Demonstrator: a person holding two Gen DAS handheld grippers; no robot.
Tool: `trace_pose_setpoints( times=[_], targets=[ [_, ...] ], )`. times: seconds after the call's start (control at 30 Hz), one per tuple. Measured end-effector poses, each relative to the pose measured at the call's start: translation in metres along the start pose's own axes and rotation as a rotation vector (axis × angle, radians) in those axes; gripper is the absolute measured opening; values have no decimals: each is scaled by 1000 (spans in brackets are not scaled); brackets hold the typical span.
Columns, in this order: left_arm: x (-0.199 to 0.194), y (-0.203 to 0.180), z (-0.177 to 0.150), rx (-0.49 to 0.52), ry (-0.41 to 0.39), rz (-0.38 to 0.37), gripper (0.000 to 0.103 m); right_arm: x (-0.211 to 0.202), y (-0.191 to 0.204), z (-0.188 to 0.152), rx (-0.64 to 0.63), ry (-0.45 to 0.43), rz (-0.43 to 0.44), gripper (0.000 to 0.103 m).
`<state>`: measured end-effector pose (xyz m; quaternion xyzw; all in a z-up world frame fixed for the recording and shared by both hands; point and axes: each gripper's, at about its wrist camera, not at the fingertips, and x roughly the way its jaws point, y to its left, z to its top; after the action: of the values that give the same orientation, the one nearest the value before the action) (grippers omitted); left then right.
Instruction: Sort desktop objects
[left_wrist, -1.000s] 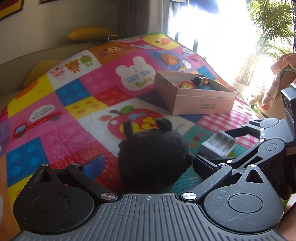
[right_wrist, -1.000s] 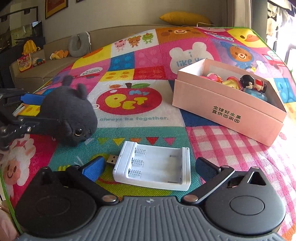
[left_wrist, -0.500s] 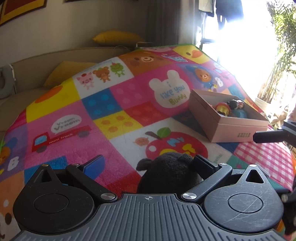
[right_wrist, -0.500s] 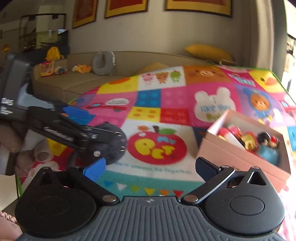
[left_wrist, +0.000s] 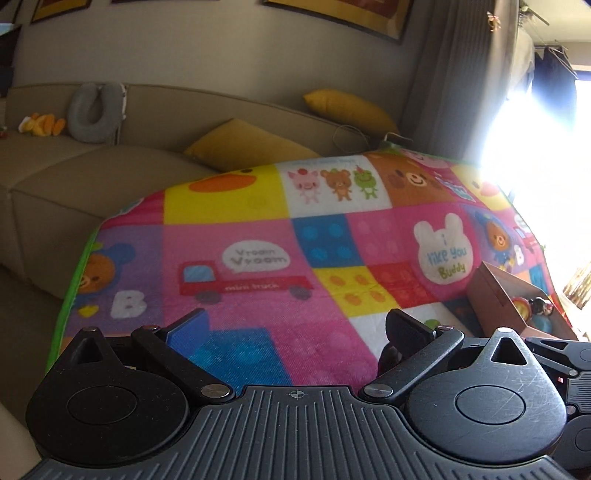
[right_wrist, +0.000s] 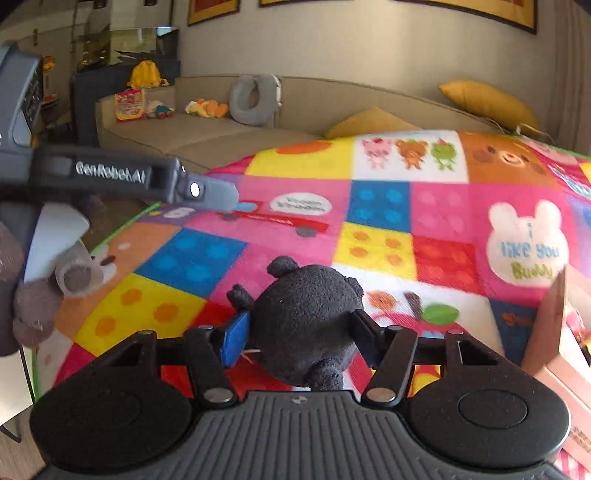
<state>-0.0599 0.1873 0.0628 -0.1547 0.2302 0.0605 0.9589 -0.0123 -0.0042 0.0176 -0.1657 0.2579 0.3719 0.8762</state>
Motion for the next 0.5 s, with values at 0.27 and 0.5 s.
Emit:
trace_pose_setpoints(
  times=[0.27, 0.5],
  targets=[
    [-9, 0, -9, 6, 19, -52, 103, -8, 59, -3, -233, -79, 79, 81],
    [-1, -17, -14, 85, 23, -56, 103, -35, 58, -7, -260, -96, 242, 87]
  ],
)
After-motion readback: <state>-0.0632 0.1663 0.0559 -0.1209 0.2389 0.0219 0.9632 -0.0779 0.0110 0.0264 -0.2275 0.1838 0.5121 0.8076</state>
